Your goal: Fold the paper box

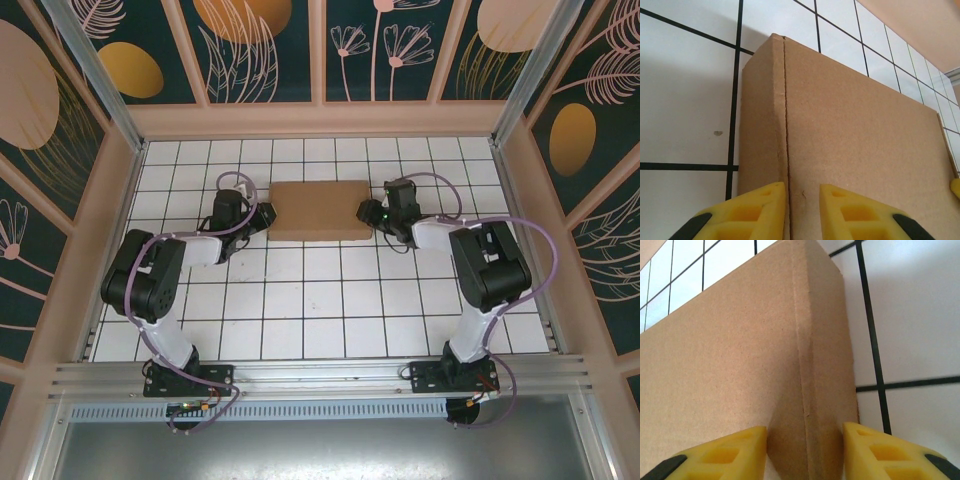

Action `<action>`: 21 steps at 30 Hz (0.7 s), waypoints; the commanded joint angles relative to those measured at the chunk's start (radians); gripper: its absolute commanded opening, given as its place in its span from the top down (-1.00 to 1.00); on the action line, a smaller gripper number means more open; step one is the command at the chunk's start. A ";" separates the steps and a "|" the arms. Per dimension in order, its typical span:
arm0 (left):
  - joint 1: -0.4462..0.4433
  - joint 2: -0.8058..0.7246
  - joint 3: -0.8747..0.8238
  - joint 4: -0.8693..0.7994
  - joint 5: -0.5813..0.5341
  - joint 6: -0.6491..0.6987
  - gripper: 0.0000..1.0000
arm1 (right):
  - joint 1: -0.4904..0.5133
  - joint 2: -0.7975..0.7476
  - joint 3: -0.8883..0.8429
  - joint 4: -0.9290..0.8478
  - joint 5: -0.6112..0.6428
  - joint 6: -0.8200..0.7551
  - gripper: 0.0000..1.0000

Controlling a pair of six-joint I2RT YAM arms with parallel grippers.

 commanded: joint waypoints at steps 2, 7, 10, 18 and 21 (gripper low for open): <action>-0.012 0.035 0.022 -0.030 0.028 -0.015 0.50 | -0.006 0.050 0.047 -0.059 0.001 -0.024 0.20; -0.013 0.051 0.062 -0.055 0.012 -0.013 0.33 | -0.005 0.040 0.044 -0.056 -0.001 -0.012 0.20; -0.011 0.033 0.059 -0.065 -0.017 -0.020 0.13 | -0.006 0.014 0.028 -0.052 0.018 -0.004 0.00; 0.000 -0.222 0.076 -0.190 -0.216 0.061 -0.98 | -0.013 -0.184 0.053 -0.129 0.210 -0.100 -0.98; 0.006 -0.326 0.117 -0.241 -0.273 0.127 -0.98 | -0.011 -0.308 0.026 -0.083 0.252 -0.193 -0.98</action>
